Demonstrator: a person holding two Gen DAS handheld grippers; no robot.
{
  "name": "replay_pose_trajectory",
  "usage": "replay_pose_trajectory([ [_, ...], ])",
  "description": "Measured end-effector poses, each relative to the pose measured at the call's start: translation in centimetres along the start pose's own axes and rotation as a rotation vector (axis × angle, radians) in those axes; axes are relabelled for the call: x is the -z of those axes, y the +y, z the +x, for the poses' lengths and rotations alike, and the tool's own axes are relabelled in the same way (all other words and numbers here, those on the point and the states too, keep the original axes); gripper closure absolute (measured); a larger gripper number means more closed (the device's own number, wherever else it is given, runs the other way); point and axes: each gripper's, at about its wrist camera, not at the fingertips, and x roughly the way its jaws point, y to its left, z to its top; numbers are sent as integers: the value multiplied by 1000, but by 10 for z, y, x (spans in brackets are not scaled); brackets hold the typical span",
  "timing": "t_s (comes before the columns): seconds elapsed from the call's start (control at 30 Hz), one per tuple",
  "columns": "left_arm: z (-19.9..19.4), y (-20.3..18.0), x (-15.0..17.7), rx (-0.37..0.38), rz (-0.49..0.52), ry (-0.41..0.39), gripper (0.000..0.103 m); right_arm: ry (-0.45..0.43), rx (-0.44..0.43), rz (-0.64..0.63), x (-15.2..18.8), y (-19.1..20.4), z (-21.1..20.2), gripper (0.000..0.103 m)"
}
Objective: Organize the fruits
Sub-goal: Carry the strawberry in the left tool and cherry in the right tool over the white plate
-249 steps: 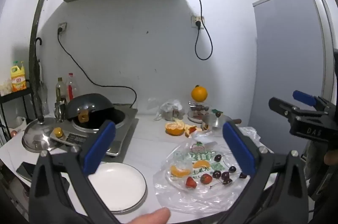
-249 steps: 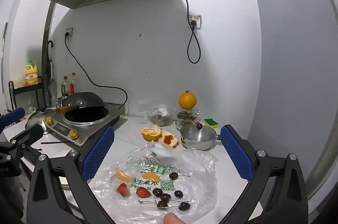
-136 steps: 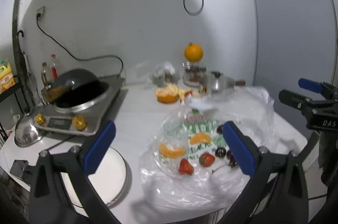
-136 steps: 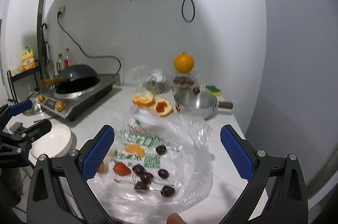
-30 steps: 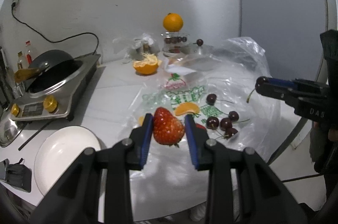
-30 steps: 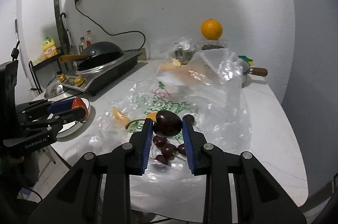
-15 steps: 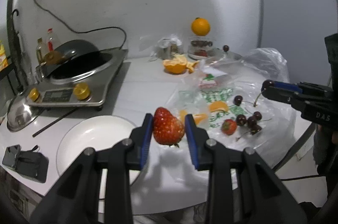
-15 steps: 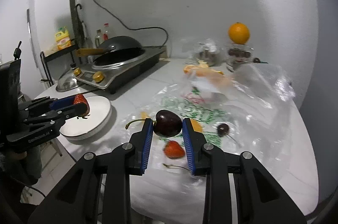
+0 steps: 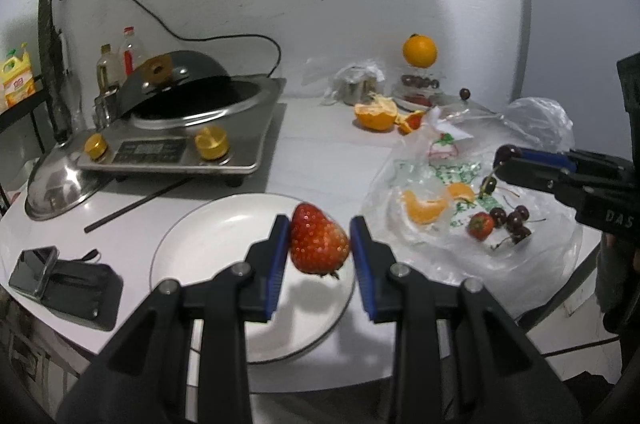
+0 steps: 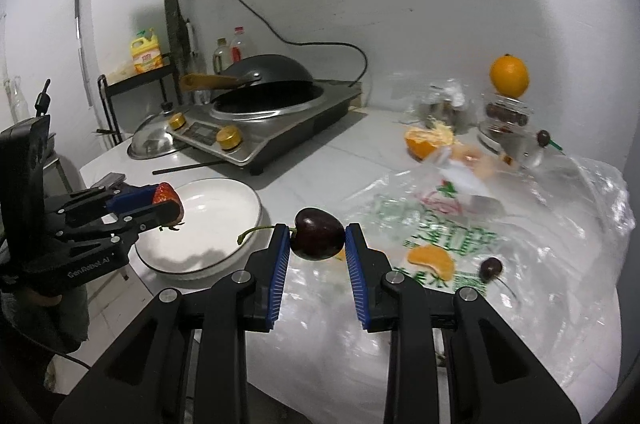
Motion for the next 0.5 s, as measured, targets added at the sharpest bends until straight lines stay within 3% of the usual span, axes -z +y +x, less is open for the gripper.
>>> replay_pose_trajectory([
  [0.5,10,41,18,-32,-64,41,71,39,-72,-54,-13,46,37,73],
])
